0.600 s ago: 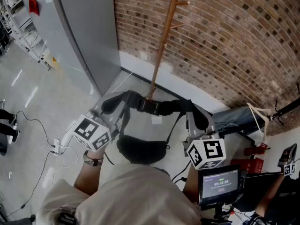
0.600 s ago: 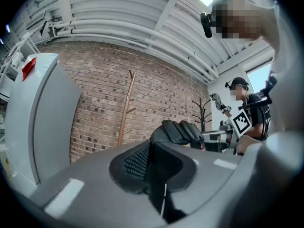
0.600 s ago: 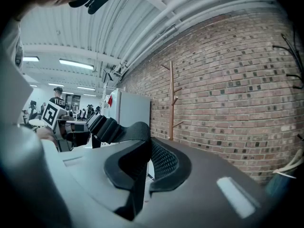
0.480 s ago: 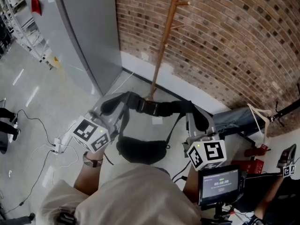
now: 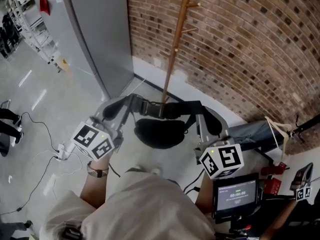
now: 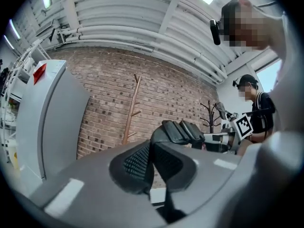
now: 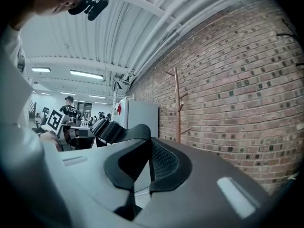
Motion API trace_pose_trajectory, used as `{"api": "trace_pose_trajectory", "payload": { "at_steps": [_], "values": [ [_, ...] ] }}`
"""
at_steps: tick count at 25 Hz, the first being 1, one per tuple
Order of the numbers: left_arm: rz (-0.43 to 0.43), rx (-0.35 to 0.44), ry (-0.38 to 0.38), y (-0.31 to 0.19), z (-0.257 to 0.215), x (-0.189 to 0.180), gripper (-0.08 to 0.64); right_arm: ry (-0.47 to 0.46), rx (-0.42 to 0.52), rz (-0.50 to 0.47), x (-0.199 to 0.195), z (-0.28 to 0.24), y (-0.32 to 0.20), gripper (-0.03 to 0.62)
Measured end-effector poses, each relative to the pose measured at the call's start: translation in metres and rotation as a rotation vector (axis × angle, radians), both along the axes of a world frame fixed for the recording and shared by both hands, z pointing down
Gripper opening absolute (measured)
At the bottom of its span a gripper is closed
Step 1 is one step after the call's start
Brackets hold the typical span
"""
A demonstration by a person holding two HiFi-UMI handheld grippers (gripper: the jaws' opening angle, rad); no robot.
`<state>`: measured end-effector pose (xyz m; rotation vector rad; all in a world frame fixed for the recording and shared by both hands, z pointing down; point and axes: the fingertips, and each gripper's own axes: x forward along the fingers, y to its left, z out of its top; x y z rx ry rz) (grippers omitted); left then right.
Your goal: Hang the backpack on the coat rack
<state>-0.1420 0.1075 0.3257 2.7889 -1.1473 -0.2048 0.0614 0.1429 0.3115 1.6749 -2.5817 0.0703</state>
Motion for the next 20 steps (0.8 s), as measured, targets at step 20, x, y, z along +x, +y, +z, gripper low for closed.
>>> {"api": "trace_pose_trajectory", "payload": {
  "at_steps": [20],
  "values": [
    [-0.063,-0.018,0.03,-0.079,0.002,0.043,0.006,-0.025,-0.039,-0.021,0.045,-0.001,-0.074,0.008]
  ]
}}
